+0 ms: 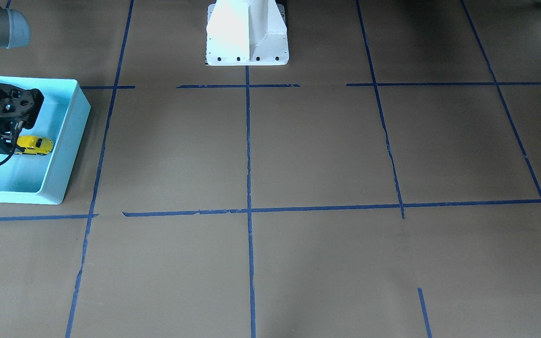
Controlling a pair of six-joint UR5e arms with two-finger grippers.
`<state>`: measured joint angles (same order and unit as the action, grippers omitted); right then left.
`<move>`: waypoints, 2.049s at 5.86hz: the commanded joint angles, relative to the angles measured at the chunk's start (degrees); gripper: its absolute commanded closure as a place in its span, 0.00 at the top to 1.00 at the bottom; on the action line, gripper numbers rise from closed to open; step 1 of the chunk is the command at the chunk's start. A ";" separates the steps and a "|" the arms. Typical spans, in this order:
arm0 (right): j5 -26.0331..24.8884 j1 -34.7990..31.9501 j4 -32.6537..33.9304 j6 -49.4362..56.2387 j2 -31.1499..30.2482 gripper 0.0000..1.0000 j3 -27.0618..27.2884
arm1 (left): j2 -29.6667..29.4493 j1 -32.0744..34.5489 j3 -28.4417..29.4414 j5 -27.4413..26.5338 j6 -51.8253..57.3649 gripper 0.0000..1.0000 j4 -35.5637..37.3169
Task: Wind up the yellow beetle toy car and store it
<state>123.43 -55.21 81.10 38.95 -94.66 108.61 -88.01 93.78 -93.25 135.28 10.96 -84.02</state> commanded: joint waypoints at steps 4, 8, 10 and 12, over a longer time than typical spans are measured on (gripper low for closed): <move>4.68 -27.09 9.72 -3.51 -3.25 1.00 -0.15 | 0.38 0.00 -0.09 -0.02 0.03 1.00 -0.09; 7.87 -38.03 20.67 -31.31 -4.74 1.00 0.11 | 0.21 0.00 -0.09 -0.20 0.03 1.00 -0.09; 8.22 -38.04 20.68 -41.66 -4.75 1.00 -2.33 | 0.21 0.00 -0.09 -0.20 0.03 1.00 0.00; 8.84 -38.04 20.33 -41.33 -4.92 1.00 -4.01 | 0.03 0.00 -0.09 -0.20 0.03 1.00 -0.09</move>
<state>132.09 -93.25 101.61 -2.31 -99.51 105.44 -87.91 93.78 -93.33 135.09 10.99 -84.05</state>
